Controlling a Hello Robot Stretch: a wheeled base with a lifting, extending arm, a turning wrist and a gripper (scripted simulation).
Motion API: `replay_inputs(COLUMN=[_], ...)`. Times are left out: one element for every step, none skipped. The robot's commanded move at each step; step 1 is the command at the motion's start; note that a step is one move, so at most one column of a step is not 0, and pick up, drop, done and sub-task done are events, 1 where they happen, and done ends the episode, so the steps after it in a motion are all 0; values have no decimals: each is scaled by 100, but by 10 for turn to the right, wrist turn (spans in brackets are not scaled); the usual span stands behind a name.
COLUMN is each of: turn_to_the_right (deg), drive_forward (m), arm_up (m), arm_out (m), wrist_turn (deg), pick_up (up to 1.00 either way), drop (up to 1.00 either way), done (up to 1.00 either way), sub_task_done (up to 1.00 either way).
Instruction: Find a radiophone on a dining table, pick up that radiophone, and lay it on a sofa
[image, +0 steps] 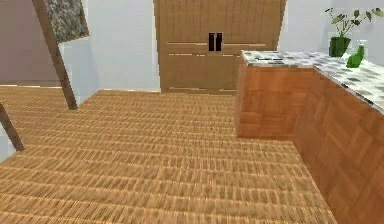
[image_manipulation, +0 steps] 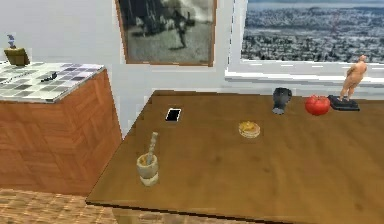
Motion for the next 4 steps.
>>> replay_inputs(turn_to_the_right=[-30, 360, 0, 210], drive_forward=[0, 0, 55, 0], arm_up=[0, 0, 0, 0], arm_out=[0, 0, 0, 0], wrist_turn=[0, 0, 0, 0], pick_up=[0, 0, 0, 0], drop=[0, 0, 0, 0], done=[0, 0, 0, 0], sub_task_done=[0, 0, 0, 0])
